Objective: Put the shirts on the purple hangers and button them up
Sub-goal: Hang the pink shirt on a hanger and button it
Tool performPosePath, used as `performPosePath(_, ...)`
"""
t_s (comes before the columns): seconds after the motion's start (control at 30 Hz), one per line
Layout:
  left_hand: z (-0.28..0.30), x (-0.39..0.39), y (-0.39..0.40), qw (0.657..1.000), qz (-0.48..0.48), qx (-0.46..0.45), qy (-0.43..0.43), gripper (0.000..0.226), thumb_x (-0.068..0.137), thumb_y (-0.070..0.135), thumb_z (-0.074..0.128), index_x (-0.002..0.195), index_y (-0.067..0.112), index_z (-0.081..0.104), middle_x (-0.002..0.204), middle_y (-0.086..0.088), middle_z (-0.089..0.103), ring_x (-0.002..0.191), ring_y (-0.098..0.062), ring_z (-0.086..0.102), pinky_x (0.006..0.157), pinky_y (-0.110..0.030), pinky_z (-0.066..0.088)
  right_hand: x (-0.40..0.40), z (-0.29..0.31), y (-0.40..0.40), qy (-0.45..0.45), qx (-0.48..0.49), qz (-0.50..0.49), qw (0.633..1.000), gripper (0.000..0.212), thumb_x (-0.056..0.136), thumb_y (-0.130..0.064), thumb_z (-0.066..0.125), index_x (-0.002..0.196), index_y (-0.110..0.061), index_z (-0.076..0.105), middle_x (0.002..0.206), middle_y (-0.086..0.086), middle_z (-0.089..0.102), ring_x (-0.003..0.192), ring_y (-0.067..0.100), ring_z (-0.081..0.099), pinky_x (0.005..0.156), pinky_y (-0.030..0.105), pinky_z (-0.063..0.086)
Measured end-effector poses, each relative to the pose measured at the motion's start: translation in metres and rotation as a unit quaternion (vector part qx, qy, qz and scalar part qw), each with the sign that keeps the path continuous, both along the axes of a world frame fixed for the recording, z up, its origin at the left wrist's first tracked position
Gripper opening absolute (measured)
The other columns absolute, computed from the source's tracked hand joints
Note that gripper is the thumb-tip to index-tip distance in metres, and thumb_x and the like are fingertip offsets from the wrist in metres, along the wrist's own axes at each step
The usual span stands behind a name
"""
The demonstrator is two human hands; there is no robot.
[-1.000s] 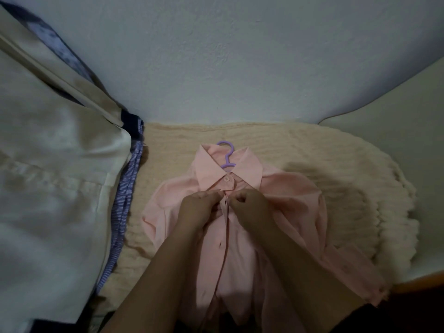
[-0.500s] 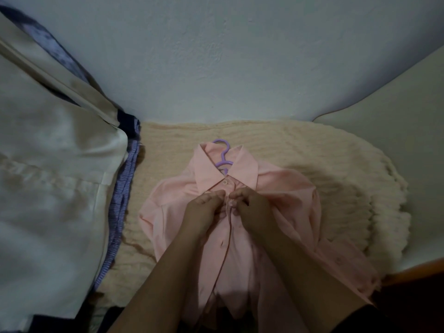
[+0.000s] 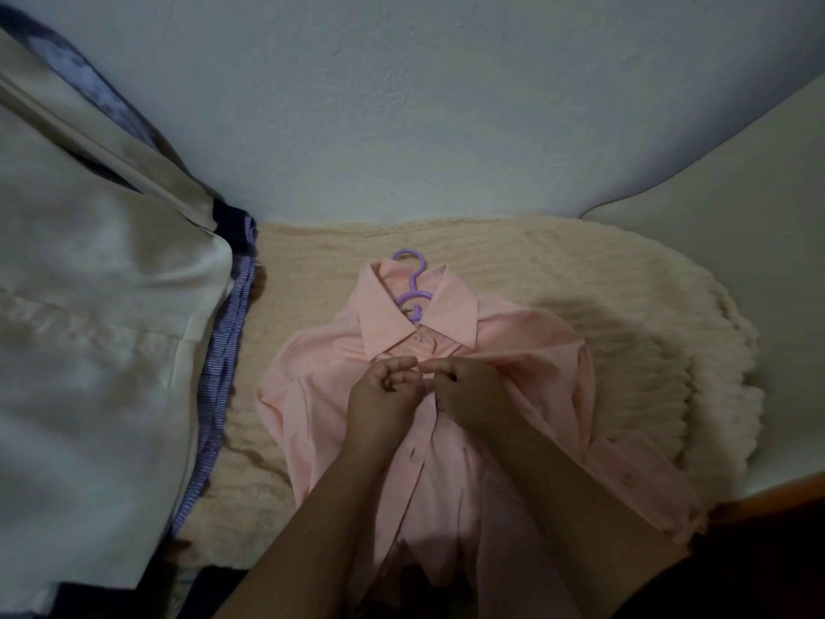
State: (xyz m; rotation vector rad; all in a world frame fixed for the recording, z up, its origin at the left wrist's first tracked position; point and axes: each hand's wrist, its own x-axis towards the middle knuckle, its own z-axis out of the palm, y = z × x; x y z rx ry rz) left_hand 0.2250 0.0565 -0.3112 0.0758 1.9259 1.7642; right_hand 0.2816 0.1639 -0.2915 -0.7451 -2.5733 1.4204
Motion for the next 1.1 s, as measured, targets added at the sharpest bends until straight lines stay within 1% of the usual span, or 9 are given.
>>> performPosePath(0.07,-0.001,0.001,-0.001,1.000,-0.004,-0.009,0.013,0.025,0.081,-0.002,0.069,0.103,0.009,0.065,0.088,-0.013,0.071,0.075,-0.015,0.065,0.073,-0.026,0.055,-0.001,-0.002,-0.001,0.001,-0.022,-0.019,1.000,0.022,0.089,-0.008,0.055,0.103,-0.004,0.071,0.095,0.013,0.072,0.086,0.022,0.065,0.079,0.030,0.048)
performPosePath(0.13,-0.002,-0.002,-0.003,1.000,-0.020,0.007,-0.001,0.029,0.081,-0.006,0.068,0.106,0.008,0.064,0.091,-0.014,0.071,0.078,-0.014,0.067,0.075,-0.024,0.056,-0.003,-0.006,0.001,-0.001,-0.058,-0.049,0.997,0.019,0.088,-0.008,0.058,0.098,-0.004,0.073,0.083,0.008,0.071,0.075,0.016,0.062,0.075,0.030,0.050)
performPosePath(0.33,-0.004,-0.007,-0.006,0.997,-0.045,0.038,-0.040,0.030,0.082,-0.007,0.067,0.109,0.005,0.064,0.093,-0.017,0.071,0.082,-0.017,0.068,0.079,-0.025,0.055,-0.003,-0.017,0.006,0.005,-0.226,-0.124,0.966,0.026,0.088,0.001,0.058,0.113,0.001,0.065,0.091,0.010,0.067,0.070,0.016,0.063,0.061,0.021,0.054)
performPosePath(0.47,-0.007,-0.006,-0.006,0.999,-0.044,0.023,-0.017,0.031,0.081,-0.002,0.071,0.110,0.006,0.065,0.092,-0.015,0.073,0.085,-0.020,0.069,0.084,-0.030,0.056,-0.004,-0.020,0.004,0.023,-0.262,-0.156,0.952,0.022,0.087,0.003,0.058,0.107,0.002,0.066,0.086,0.013,0.067,0.076,0.025,0.065,0.073,0.038,0.056)
performPosePath(0.53,-0.008,-0.004,-0.005,0.999,-0.040,0.012,0.001,0.030,0.080,-0.001,0.072,0.108,0.007,0.067,0.090,-0.015,0.073,0.084,-0.019,0.069,0.084,-0.030,0.055,-0.005,-0.021,0.004,0.026,-0.270,-0.166,0.948,0.019,0.087,0.004,0.057,0.104,0.002,0.066,0.081,0.011,0.066,0.075,0.026,0.064,0.074,0.041,0.056)
performPosePath(0.77,-0.009,0.000,-0.003,0.995,-0.033,-0.043,0.080,0.022,0.081,0.001,0.070,0.102,0.008,0.070,0.079,-0.009,0.070,0.071,-0.008,0.063,0.072,-0.016,0.052,-0.001,-0.023,0.003,0.025,-0.273,-0.175,0.946,0.013,0.087,0.003,0.057,0.091,-0.006,0.066,0.059,0.006,0.059,0.047,0.012,0.053,0.050,0.022,0.048)
performPosePath(0.87,-0.009,0.000,-0.003,0.994,-0.033,-0.052,0.090,0.020,0.082,0.003,0.070,0.101,0.009,0.070,0.077,-0.009,0.070,0.069,-0.008,0.063,0.073,-0.020,0.052,-0.001,-0.023,0.002,0.025,-0.285,-0.175,0.942,0.013,0.088,0.004,0.056,0.092,-0.004,0.065,0.059,0.008,0.059,0.045,0.012,0.051,0.048,0.021,0.046)
performPosePath(1.0,-0.010,0.000,-0.001,0.992,-0.032,-0.061,0.107,0.016,0.083,0.005,0.070,0.098,0.011,0.069,0.065,0.003,0.062,0.056,0.003,0.056,0.064,-0.012,0.049,0.000,-0.023,0.001,0.029,-0.296,-0.176,0.939,0.013,0.087,0.005,0.056,0.092,-0.004,0.064,0.064,0.008,0.060,0.050,0.013,0.054,0.051,0.021,0.049)
performPosePath(1.1,-0.010,0.001,0.001,0.992,-0.024,-0.062,0.111,0.016,0.082,0.002,0.069,0.097,0.009,0.069,0.065,0.003,0.061,0.052,0.006,0.053,0.060,-0.009,0.045,0.001,-0.021,0.001,0.035,-0.313,-0.176,0.933,0.013,0.087,0.006,0.057,0.093,-0.004,0.063,0.066,0.008,0.060,0.052,0.013,0.053,0.051,0.019,0.049)
